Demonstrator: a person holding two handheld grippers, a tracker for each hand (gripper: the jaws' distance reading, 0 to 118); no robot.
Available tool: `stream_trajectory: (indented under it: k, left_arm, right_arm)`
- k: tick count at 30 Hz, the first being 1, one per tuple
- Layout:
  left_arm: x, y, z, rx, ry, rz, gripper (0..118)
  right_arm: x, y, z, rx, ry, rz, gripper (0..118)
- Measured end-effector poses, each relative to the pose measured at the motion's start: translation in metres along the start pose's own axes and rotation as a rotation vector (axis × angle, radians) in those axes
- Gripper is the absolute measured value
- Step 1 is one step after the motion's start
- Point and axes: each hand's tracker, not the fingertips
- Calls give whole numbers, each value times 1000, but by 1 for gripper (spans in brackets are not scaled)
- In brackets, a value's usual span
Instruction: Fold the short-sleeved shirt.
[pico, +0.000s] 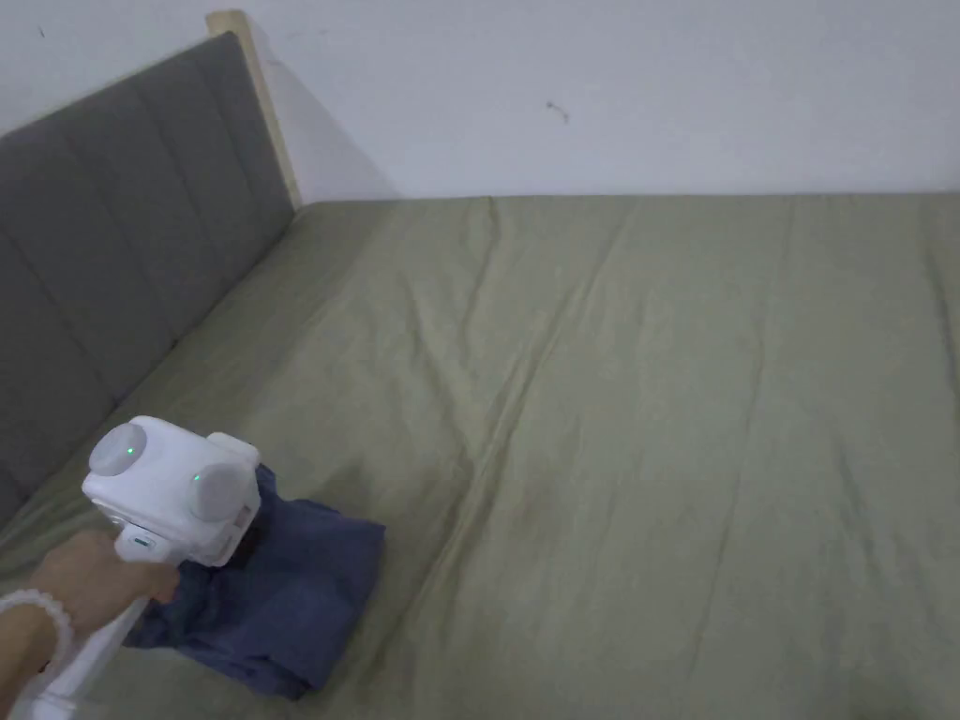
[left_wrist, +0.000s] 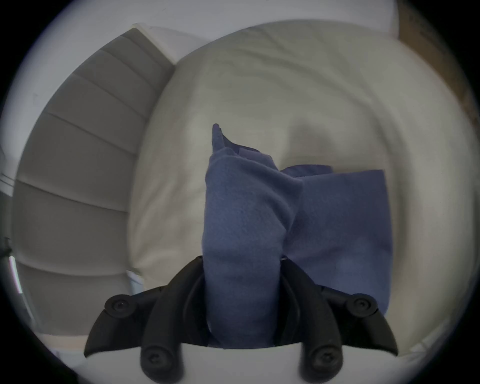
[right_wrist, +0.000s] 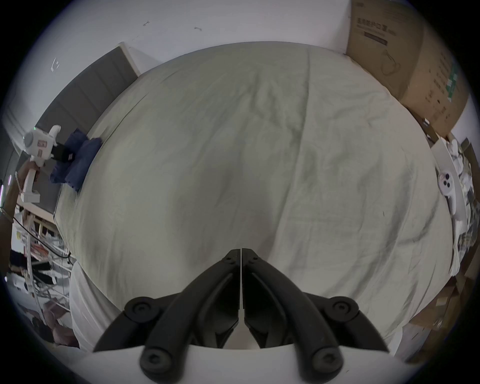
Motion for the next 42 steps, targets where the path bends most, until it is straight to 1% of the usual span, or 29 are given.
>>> stream_trajectory:
  k: [1, 2, 3, 4, 5, 7, 8, 9, 11, 12, 13, 14, 15, 17, 18, 19, 21, 24, 25, 27, 29, 31, 33, 34, 35, 38, 40, 42]
  left_arm:
    - [-8, -1, -6, 3, 38, 10, 30]
    - [-15, -2, -13, 10, 84, 32, 38]
    - [-21, -3, -20, 16, 132, 41, 55]
    - [-26, -5, -26, 8, 190, 50, 75]
    - [-32, -6, -31, -5, 241, 47, 90]
    - [-41, -9, -30, -28, 346, 3, 90]
    - [-44, -16, -22, -21, 360, 22, 92]
    - [-49, -20, -16, -17, 325, 33, 92]
    - [-53, -27, -2, -7, 159, 134, 92]
    - [-50, -32, 7, 9, 109, 182, 92]
    - [-48, -35, 14, 23, 71, 217, 90]
    - [-46, -39, 23, 45, 42, 258, 78]
    - [-42, -43, 35, 76, 3, 309, 56]
    - [-31, -50, 57, 172, -126, 382, 2]
    - [-23, -54, 69, 200, -168, 414, 2]
    - [-12, -59, 83, 235, -202, 419, 0]
    - [8, -65, 105, 313, -291, 440, 0]
    - [43, -74, 141, 399, -354, 456, 0]
    - [54, -77, 155, 435, -346, 443, 0]
    - [77, -84, 186, 489, -332, 459, 0]
    - [99, -90, 215, 538, -347, 444, 0]
    - [119, -98, 242, 621, -306, 413, 0]
    - [147, -107, 267, 682, -207, 406, 0]
    - [158, -112, 275, 725, -184, 405, 0]
    - [169, -118, 285, 731, -165, 420, 0]
    - [189, -132, 316, 775, -267, 451, 0]
    - [197, -141, 340, 843, -236, 446, 0]
    - [202, -151, 361, 929, -153, 440, 0]
  right_arm:
    - [3, 1, -1, 0, -5, -12, 2]
    - [6, 2, -3, -3, -8, -17, 2]
    - [7, 4, -5, -9, -19, -20, 2]
    - [8, 5, -7, -10, -31, -21, 2]
    - [8, 7, -8, -14, -39, -20, 2]
    - [8, 9, -7, -11, -28, -12, 1]
    - [7, 10, -7, -5, -19, -8, 2]
    - [6, 12, -9, -6, -18, -9, 2]
    - [4, 14, -15, -11, -22, -9, 2]
    - [3, 14, -17, -11, -22, -12, 2]
    - [2, 15, -17, -10, -16, -15, 2]
    - [1, 14, -15, -5, 5, -16, 2]
    - [-2, 14, -13, -1, 21, -12, 2]
    - [-7, 13, -6, 9, 39, 6, 2]
    - [-9, 13, -3, 16, 39, 11, 2]
    - [-10, 13, 0, 26, 43, 17, 2]
    - [-14, 13, 9, 47, 62, 18, 2]
    - [-19, 13, 22, 82, 96, 20, 2]
    - [-21, 13, 27, 105, 104, 27, 2]
    - [-26, 14, 40, 143, 111, 41, 2]
    - [-30, 15, 55, 202, 119, 49, 2]
    - [-34, 16, 72, 266, 127, 47, 2]
    - [-39, 17, 91, 344, 116, 61, 2]
    - [-42, 17, 100, 385, 100, 70, 2]
    - [-47, 16, 111, 434, 68, 90, 2]
    - [-57, 10, 143, 562, -30, 120, 2]
    - [-59, 4, 166, 668, -42, 95, 2]
    - [-62, 0, 186, 739, -68, 100, 2]
